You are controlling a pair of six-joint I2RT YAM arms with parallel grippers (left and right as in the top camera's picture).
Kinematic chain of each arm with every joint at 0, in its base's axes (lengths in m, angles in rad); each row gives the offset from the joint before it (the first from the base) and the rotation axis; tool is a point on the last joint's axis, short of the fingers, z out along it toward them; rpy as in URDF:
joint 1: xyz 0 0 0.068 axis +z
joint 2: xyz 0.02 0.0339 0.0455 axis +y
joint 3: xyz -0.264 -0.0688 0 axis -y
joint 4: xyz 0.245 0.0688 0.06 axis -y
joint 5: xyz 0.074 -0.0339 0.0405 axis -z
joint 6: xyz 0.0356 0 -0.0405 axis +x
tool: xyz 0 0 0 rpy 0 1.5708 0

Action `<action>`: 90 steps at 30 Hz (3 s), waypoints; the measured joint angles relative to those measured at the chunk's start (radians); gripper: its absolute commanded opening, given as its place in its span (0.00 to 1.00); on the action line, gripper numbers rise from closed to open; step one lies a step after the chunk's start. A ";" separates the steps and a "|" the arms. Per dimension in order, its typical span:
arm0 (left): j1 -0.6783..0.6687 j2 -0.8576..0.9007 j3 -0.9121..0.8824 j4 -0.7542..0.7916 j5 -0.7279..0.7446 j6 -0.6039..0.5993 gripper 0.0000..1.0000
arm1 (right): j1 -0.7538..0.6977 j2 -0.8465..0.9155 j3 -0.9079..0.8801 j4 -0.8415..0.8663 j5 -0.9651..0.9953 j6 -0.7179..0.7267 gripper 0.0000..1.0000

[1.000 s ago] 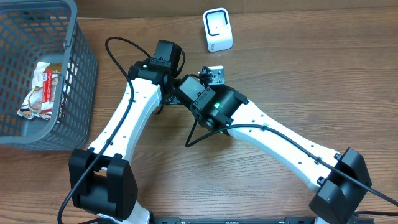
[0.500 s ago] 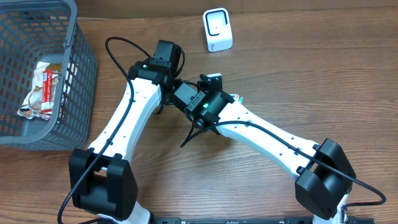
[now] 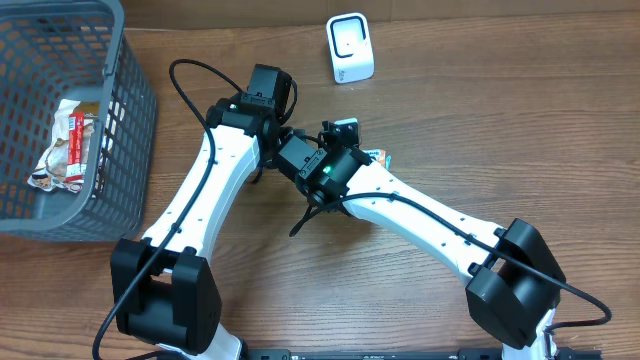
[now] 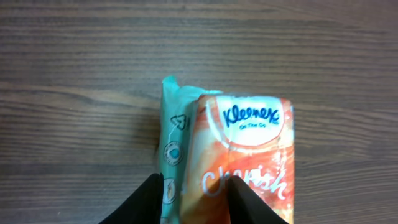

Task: Scan the item barcode
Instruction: 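Lower and close the right gripper on the Kleenex pack, then lift the pack with the right gripper and move it right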

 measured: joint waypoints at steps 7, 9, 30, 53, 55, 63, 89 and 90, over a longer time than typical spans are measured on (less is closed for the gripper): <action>0.000 0.000 0.000 0.000 0.000 0.000 1.00 | 0.000 0.000 0.000 0.001 0.040 -0.001 0.35; 0.000 0.000 0.000 0.000 0.000 0.000 1.00 | 0.000 0.000 0.000 0.001 0.051 -0.001 0.35; 0.000 0.000 0.000 0.000 0.000 0.000 1.00 | 0.000 0.000 -0.009 0.027 0.061 -0.003 0.31; 0.000 0.000 0.000 0.000 0.000 0.000 1.00 | -0.003 -0.003 -0.032 -0.005 0.067 -0.007 0.04; 0.000 0.000 0.000 0.000 0.000 0.000 1.00 | -0.008 -0.017 -0.029 -0.012 0.061 -0.006 0.04; 0.000 0.000 0.000 0.000 0.000 0.000 1.00 | -0.160 -0.206 -0.018 -0.058 -0.032 -0.008 0.04; 0.000 0.000 0.000 0.001 0.000 0.000 1.00 | -0.770 -0.275 -0.560 0.624 -1.165 -0.428 0.04; 0.000 0.000 0.000 0.000 0.000 0.000 1.00 | -0.770 -0.275 -0.587 0.665 -1.182 -0.431 0.04</action>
